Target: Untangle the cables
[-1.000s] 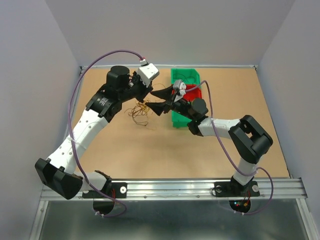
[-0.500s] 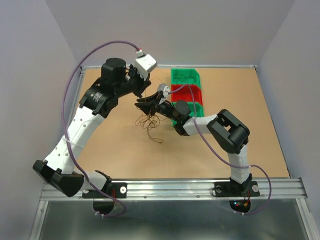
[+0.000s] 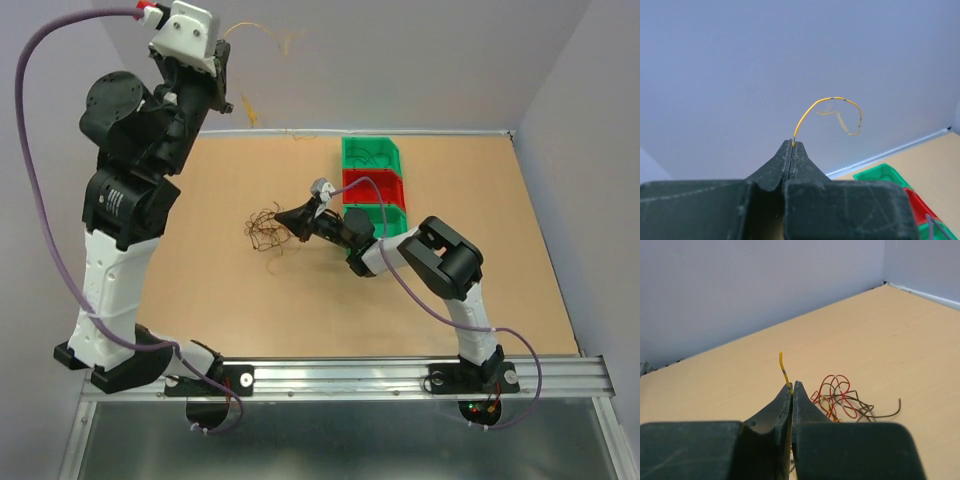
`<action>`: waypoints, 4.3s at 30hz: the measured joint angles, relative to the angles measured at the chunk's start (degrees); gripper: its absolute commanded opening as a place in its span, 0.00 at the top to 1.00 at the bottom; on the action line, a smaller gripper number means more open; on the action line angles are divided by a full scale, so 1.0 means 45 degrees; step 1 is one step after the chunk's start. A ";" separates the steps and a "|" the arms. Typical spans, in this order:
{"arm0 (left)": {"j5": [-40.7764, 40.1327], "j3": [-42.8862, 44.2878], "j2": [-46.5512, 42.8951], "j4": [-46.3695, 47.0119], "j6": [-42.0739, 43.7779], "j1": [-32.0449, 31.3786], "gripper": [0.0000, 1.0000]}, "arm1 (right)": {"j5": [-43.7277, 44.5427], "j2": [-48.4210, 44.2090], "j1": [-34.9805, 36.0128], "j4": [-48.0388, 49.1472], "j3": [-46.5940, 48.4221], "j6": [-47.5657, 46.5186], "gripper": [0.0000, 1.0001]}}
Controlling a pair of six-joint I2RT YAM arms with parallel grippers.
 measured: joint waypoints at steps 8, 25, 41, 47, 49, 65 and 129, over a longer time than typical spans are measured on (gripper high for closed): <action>-0.0578 -0.2657 -0.1190 0.1938 -0.0165 0.0000 1.00 | 0.0301 -0.0121 0.0000 -0.0087 -0.0695 -0.0515 0.54; 0.1078 -1.2444 -0.3711 0.4711 -0.0665 0.0000 1.00 | 0.0015 -0.5323 -0.0015 0.0039 -0.3983 -0.2084 0.34; 0.3949 -1.3784 -0.3458 0.6033 -0.1467 0.0000 1.00 | -0.0627 -0.4167 -0.0029 -0.0039 -0.3303 -0.1311 0.41; 0.4269 -1.3925 -0.3453 0.6120 -0.1579 0.0000 1.00 | -0.0918 -0.3677 -0.0029 -0.0034 -0.2841 -0.0899 0.63; 0.4347 -1.3925 -0.3453 0.6154 -0.1622 0.0000 1.00 | -0.0923 -0.3623 -0.0029 -0.0029 -0.2837 -0.0826 0.73; 0.4163 -1.4571 -0.4580 0.6980 -0.2633 0.1180 1.00 | 0.0015 -0.3235 -0.0330 -0.0063 -0.2817 -0.0729 0.41; 0.3614 -1.4304 -0.3128 0.6994 -0.3774 0.2472 1.00 | 0.0155 -0.1365 -0.0495 -0.5144 0.1292 -0.1195 0.96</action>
